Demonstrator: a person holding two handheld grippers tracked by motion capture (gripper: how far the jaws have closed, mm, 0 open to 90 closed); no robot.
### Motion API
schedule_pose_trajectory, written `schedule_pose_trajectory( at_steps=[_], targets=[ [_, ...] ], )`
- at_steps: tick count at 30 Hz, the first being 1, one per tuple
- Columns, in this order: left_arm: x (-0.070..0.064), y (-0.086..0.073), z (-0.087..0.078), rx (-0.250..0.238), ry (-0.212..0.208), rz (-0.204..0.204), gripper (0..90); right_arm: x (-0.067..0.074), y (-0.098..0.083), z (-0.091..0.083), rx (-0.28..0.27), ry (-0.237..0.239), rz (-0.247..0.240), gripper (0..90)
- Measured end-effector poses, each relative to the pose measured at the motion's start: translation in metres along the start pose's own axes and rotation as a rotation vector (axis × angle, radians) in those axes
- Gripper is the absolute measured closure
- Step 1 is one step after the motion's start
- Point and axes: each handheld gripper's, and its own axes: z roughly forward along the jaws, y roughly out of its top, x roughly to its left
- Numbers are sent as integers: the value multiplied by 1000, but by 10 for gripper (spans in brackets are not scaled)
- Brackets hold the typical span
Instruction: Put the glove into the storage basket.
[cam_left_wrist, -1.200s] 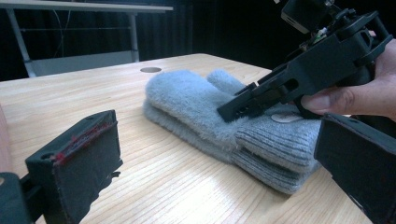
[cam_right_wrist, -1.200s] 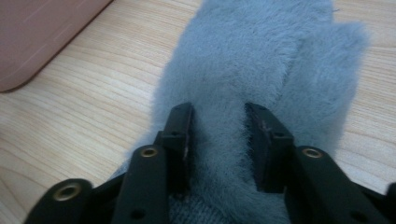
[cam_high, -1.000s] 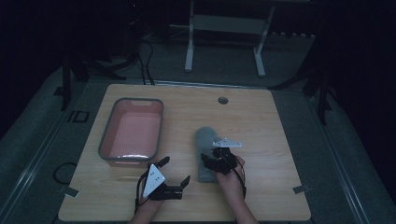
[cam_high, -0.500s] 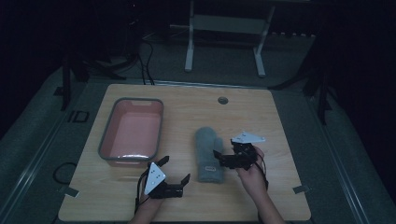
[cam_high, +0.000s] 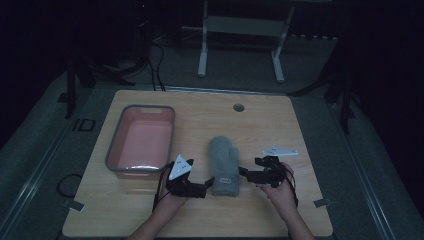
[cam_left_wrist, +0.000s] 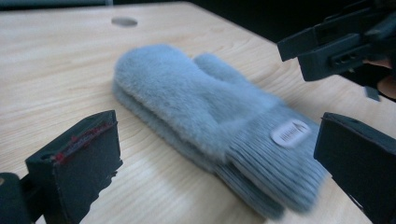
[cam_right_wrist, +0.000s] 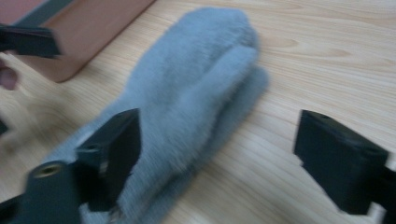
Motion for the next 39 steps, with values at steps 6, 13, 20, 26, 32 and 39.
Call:
schedule_pose_trajectory(
  at_steps=[6, 13, 20, 26, 32, 39],
  targets=[
    [4, 10, 32, 112, 14, -38, 54, 6, 8, 26, 5, -16, 28, 366],
    [2, 10, 55, 226, 22, -93, 151, 6, -8, 46, 76, -74, 10, 372],
    [10, 2, 64, 256, -9, -172, 179, 0, -15, 53, 101, -47, 50, 381],
    [17, -1, 71, 273, -49, -193, 194, 0, -12, 57, 129, -37, 42, 376],
    [22, 0, 76, 279, -124, -182, 401, -8, -12, 63, 159, 67, 94, 567],
    [21, 2, 78, 276, -172, -153, 595, -6, -8, 64, 184, 87, 79, 727]
  ],
)
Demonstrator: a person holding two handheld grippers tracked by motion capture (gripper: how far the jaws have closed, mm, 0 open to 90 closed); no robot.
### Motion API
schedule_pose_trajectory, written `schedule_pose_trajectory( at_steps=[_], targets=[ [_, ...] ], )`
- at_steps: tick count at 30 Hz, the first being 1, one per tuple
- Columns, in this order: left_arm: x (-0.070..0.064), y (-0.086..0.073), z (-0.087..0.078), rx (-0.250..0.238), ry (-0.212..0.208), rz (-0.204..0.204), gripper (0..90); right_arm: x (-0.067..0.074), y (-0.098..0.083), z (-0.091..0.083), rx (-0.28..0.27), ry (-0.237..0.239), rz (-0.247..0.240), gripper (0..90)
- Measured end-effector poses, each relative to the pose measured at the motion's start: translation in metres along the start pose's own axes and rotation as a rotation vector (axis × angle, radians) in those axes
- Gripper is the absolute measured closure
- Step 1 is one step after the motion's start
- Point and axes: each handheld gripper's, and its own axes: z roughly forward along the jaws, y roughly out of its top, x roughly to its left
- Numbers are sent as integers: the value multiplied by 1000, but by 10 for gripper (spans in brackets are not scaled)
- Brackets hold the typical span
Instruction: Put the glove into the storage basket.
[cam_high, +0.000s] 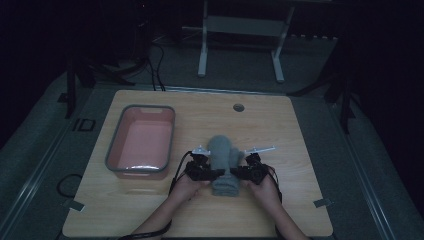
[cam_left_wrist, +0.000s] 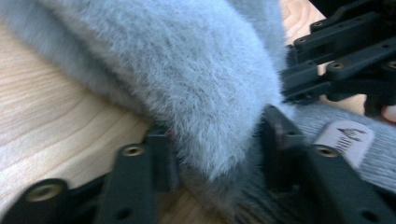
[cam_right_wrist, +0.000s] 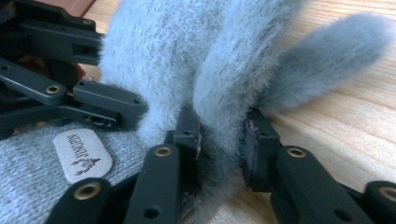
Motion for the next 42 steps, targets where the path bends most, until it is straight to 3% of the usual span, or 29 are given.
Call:
schedule_pose_trajectory(
  at_steps=[4, 6, 12, 18, 25, 32, 35, 42],
  targets=[
    [-4, 0, -2, -21, -4, 36, 729, 3, -3, -2, -35, -11, -1, 771],
    [-5, 1, -4, -31, -12, 49, 750, 2, -4, -5, -56, 2, 19, 783],
    [-12, 9, -12, -42, -27, 75, 770, 6, -3, -18, -93, 15, 21, 796],
    [-22, 29, -29, -65, -44, 102, 775, 13, 7, -39, -153, 29, 7, 799],
    [-31, 62, -55, -88, -52, 168, 774, 27, 28, -67, -230, 33, -26, 799],
    [-28, 87, -75, -88, -61, 215, 774, 37, 50, -80, -283, 43, -32, 798],
    [-25, 94, -84, -85, -44, 236, 774, 42, 59, -80, -289, 47, -31, 798],
    [-11, 94, -108, -117, -15, 250, 773, 60, 81, -71, -298, 63, -60, 798]
  ],
)
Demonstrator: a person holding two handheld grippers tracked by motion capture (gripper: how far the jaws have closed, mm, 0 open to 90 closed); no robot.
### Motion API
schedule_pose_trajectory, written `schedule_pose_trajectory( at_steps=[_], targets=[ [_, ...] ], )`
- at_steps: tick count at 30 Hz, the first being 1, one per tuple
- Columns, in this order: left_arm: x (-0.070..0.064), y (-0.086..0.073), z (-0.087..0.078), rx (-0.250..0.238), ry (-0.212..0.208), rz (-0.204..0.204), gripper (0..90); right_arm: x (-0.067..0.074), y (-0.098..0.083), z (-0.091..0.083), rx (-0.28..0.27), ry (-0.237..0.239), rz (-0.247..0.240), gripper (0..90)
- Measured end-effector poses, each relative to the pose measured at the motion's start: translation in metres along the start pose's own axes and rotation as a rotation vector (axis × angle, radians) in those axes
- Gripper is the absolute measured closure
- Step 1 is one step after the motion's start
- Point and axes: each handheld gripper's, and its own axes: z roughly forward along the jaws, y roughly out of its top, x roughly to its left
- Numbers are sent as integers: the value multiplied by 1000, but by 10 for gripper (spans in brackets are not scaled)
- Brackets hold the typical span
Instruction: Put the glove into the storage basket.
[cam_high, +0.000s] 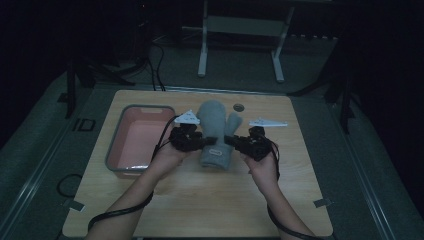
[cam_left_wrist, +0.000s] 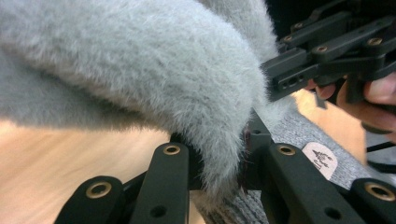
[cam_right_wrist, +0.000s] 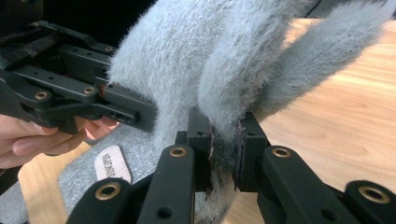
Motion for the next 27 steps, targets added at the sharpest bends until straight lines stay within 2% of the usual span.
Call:
schedule_pose_trajectory(
  at_steps=[9, 17, 25, 27],
  targets=[
    [22, -6, -37, 1, 55, -14, 773, 22, 18, 32, 12, 49, -22, 798],
    [47, -15, -78, 6, 109, -47, 773, 50, 37, 72, 31, 97, -33, 798],
    [71, -26, -122, 44, 174, -67, 772, 84, 51, 117, 56, 136, -59, 798],
    [76, -29, -129, 63, 190, -72, 772, 90, 53, 128, 63, 151, -50, 798]
  ],
)
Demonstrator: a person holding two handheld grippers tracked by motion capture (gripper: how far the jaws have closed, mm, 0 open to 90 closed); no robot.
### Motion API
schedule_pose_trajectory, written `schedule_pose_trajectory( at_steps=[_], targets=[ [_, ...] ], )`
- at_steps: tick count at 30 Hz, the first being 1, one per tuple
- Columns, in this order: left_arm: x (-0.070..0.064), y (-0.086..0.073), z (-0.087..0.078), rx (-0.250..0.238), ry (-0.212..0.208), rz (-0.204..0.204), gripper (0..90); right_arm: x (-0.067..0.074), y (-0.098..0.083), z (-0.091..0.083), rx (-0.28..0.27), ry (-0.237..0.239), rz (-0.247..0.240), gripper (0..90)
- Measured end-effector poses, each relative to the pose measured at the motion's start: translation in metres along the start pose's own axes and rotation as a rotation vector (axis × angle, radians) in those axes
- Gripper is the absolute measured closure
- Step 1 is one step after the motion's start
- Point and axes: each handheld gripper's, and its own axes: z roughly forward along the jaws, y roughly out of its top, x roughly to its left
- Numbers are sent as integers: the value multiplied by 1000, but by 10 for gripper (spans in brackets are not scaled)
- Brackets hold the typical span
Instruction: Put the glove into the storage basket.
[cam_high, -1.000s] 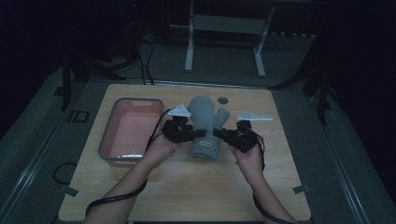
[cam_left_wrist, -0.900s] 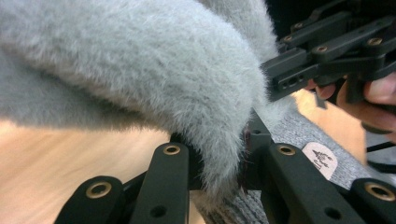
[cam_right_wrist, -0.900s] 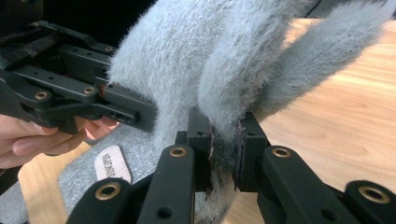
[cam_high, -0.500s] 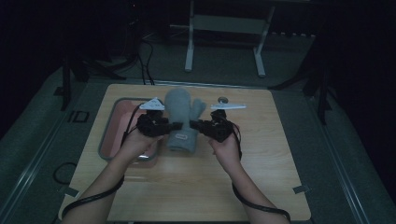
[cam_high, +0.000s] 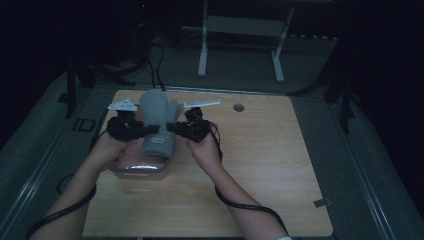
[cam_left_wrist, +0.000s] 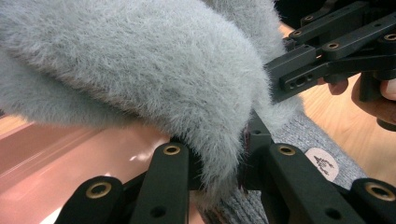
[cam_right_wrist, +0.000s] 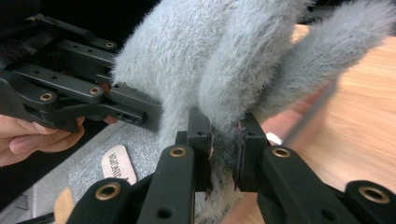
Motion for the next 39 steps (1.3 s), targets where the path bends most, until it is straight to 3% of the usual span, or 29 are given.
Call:
schedule_pose_trajectory(
  at_steps=[6, 10, 16, 19, 25, 31, 35, 39],
  targets=[
    [19, -16, -13, 31, 43, -35, 772, 11, 1, 33, 21, 24, 9, 798],
    [29, -32, -2, 64, 55, -84, 772, 9, -7, 53, 55, 9, 14, 799],
    [38, -47, 22, 145, 72, -112, 772, -5, -25, 78, 133, -30, 51, 799],
    [42, -51, 29, 167, 73, -110, 771, -8, -29, 85, 157, -52, 44, 798],
    [44, -50, 46, 262, 126, -111, 771, -7, -29, 99, 228, -132, 8, 797],
    [49, -53, 60, 326, 126, -125, 770, -7, -31, 112, 303, -205, -18, 790],
    [52, -55, 64, 329, 123, -138, 769, -5, -30, 114, 333, -230, -48, 754],
    [48, -55, 76, 383, 156, -103, 765, -2, -27, 110, 338, -230, -85, 675]
  ],
)
